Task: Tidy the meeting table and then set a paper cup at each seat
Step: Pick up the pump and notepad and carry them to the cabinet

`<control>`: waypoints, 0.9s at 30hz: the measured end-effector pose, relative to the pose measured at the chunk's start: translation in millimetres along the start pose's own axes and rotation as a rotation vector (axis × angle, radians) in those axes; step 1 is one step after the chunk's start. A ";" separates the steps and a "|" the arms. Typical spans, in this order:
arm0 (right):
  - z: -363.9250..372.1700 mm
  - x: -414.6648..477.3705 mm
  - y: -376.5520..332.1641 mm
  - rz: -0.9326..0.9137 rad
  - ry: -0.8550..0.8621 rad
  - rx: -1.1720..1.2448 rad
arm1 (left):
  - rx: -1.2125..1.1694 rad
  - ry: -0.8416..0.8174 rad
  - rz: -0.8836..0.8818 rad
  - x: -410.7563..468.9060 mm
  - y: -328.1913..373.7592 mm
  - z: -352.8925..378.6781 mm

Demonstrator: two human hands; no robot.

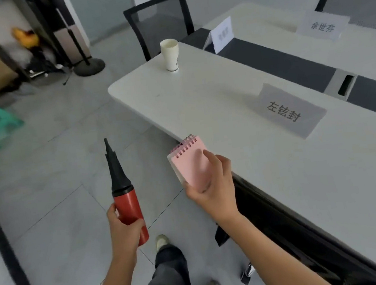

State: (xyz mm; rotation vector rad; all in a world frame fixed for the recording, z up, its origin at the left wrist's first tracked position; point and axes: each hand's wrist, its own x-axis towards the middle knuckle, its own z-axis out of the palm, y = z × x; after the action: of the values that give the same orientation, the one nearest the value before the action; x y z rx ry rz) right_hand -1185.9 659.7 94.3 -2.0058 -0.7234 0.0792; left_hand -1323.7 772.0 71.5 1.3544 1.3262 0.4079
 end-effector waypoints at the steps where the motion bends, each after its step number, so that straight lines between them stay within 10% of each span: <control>1: 7.4 -11.2 -0.3 0.029 -0.061 0.015 | -0.006 0.014 -0.017 -3.3 -7.1 -7.8; 9: 86.8 -55.1 -11.7 0.231 -0.467 -0.115 | -0.096 0.126 -0.154 0.5 -48.2 -82.7; 27: 277.6 -51.7 -127.4 0.096 -0.569 -0.165 | -0.263 0.339 -0.132 90.8 -71.5 -273.3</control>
State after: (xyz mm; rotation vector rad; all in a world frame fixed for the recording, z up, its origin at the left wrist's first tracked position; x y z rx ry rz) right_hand -1381.1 893.7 38.5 -2.1942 -1.0108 0.6883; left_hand -1557.5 953.7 53.0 1.0016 1.5672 0.7180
